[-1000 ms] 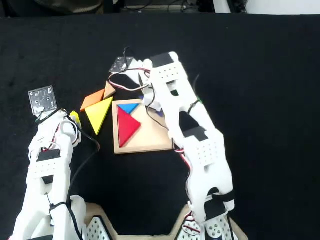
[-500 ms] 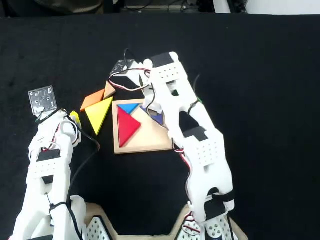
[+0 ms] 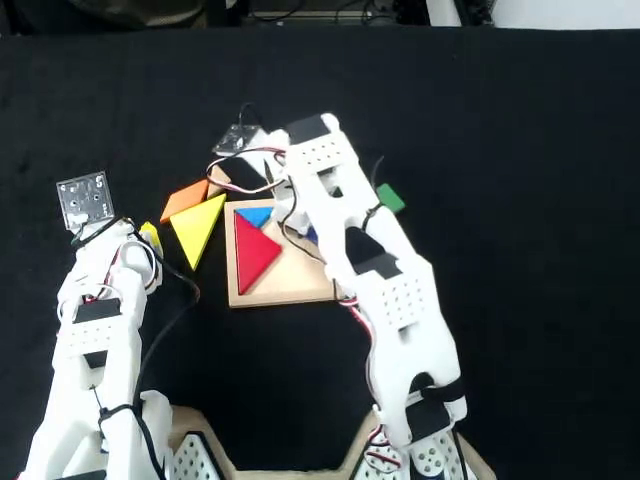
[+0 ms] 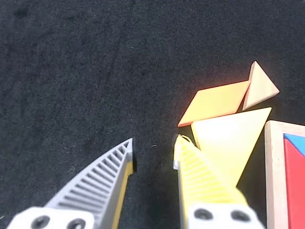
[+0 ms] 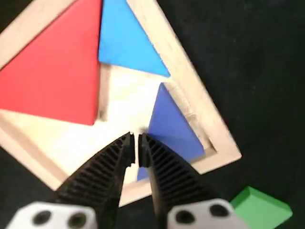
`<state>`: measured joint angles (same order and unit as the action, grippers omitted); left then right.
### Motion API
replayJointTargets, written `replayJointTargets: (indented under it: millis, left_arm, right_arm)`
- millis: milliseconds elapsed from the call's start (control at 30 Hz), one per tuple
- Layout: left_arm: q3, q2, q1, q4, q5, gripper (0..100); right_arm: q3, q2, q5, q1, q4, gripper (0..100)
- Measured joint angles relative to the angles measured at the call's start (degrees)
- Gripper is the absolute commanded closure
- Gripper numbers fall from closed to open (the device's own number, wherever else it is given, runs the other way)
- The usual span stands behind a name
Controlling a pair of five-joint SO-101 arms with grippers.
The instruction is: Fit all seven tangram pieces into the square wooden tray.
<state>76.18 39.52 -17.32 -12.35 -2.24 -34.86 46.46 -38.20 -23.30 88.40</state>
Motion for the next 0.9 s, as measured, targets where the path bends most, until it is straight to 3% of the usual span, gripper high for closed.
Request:
replayJointTargets:
  millis: [400, 667, 900]
  left_arm:
    - [0.00, 0.00, 0.00, 0.00, 0.00, 85]
    - [0.00, 0.00, 0.00, 0.00, 0.00, 85]
    - [0.00, 0.00, 0.00, 0.00, 0.00, 85]
  right_arm:
    - [-1.58, 1.05, 0.09, 1.67, -1.14, 98.8]
    - [-17.14, 0.70, 0.35, 2.11, 10.37, 98.8]
    - [-21.19, -3.87, 0.79, 10.29, 10.55, 98.8]
